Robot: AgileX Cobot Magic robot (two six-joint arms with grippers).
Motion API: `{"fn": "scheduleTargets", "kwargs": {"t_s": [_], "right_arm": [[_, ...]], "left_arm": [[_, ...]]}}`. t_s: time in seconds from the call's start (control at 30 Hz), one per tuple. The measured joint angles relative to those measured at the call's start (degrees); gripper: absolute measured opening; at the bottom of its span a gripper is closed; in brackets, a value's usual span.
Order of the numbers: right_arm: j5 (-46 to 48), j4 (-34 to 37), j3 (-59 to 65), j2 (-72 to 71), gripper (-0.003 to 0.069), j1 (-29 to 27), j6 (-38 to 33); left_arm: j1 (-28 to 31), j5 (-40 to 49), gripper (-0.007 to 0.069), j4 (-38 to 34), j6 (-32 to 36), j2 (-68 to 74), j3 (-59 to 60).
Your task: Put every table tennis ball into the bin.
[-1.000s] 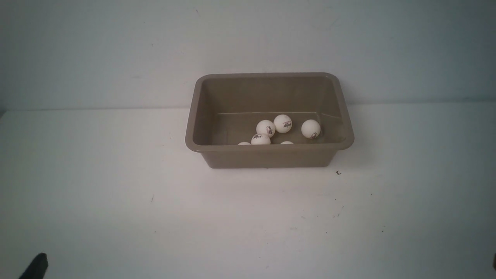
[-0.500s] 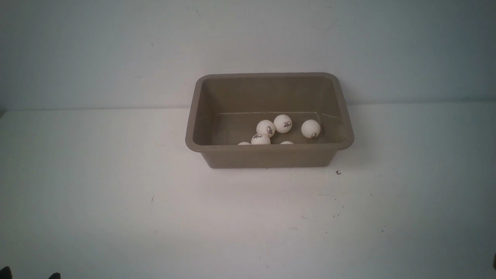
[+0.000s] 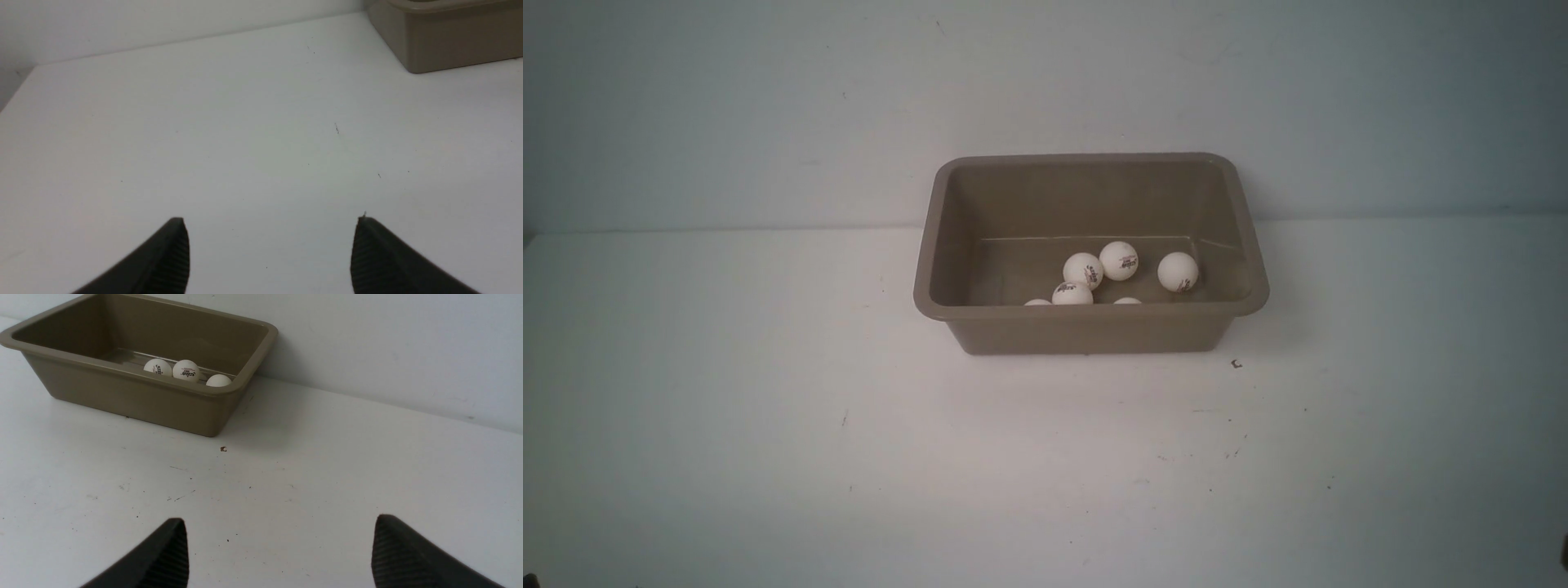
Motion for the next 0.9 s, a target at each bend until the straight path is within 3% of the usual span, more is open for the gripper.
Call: {"fn": "scheduleTargets", "kwargs": {"t_s": [0.9], "right_arm": [[-0.14, -0.22, 0.0, 0.0, 0.0546, 0.0, -0.26]], "left_arm": [[0.0, 0.07, 0.0478, 0.6, -0.04, 0.0, 0.0]]}}
